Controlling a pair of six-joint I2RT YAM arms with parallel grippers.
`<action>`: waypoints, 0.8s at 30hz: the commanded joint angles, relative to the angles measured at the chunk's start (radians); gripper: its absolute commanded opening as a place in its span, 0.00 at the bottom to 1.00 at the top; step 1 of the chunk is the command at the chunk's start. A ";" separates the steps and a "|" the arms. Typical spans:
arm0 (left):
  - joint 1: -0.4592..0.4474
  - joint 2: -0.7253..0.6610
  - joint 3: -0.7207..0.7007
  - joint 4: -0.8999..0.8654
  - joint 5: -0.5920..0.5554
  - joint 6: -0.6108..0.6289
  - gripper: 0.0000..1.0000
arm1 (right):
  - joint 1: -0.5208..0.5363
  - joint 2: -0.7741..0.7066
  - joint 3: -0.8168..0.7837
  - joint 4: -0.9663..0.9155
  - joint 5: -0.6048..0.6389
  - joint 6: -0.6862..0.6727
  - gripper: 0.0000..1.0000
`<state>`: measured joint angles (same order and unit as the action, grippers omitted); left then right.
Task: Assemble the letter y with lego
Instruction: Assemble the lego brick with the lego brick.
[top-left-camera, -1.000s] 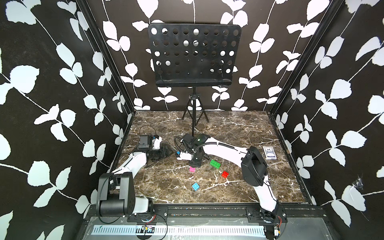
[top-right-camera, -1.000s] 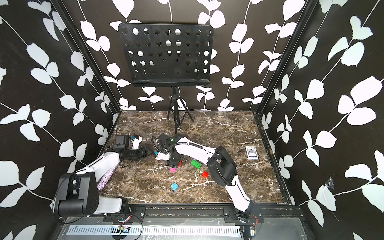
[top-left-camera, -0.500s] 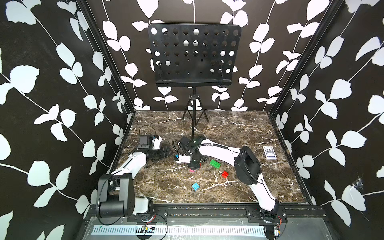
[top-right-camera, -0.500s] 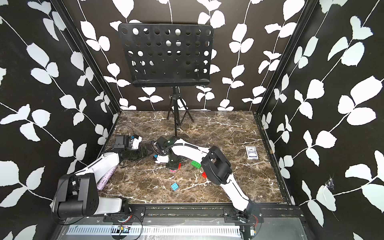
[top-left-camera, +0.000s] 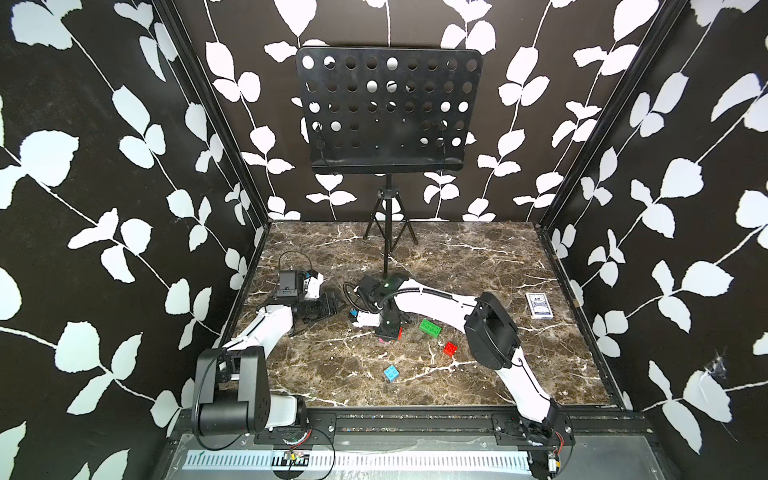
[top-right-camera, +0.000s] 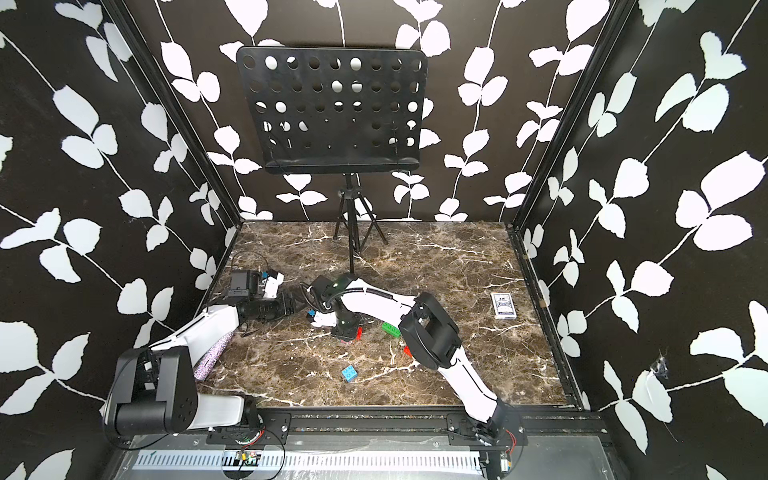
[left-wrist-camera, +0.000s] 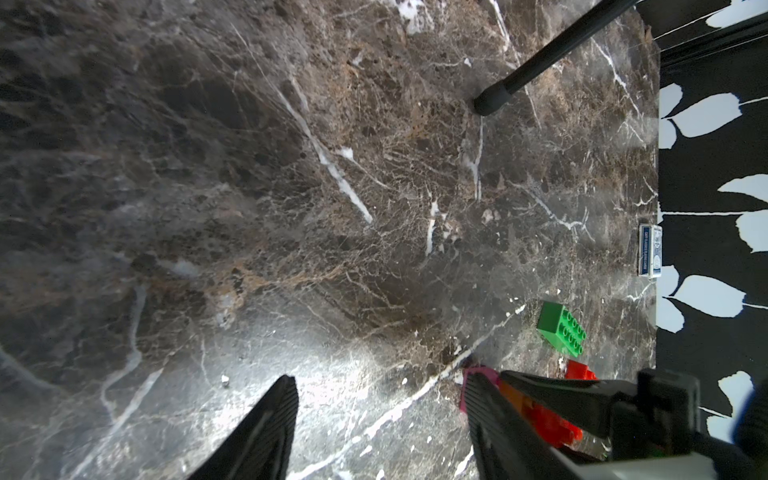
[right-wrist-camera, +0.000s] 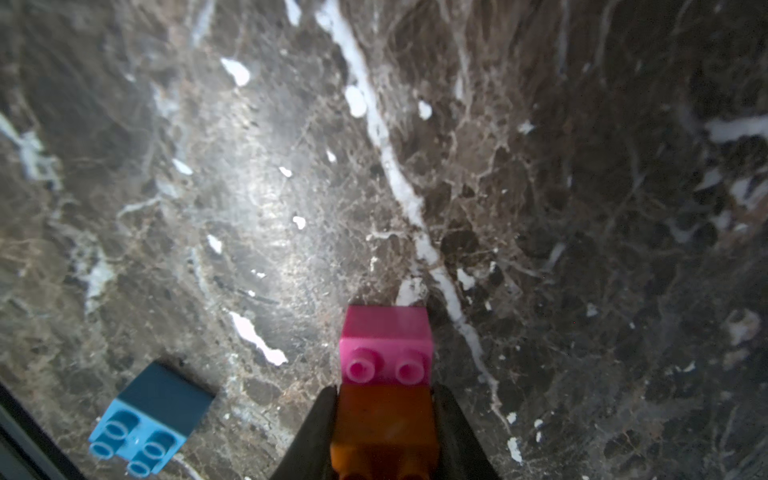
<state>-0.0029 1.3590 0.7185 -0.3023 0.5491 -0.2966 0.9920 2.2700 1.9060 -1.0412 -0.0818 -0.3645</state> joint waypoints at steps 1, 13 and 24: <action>0.007 -0.026 -0.018 -0.005 0.014 -0.007 0.67 | -0.004 0.085 -0.002 -0.070 0.074 0.065 0.24; 0.007 -0.017 -0.019 0.003 0.022 -0.014 0.66 | -0.024 0.155 0.021 -0.094 0.017 0.161 0.23; 0.009 -0.030 -0.007 -0.014 0.008 -0.001 0.66 | -0.023 0.127 0.219 -0.063 -0.015 0.169 0.46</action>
<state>-0.0029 1.3590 0.7113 -0.3019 0.5598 -0.3122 0.9764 2.3741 2.0876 -1.1103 -0.0906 -0.2066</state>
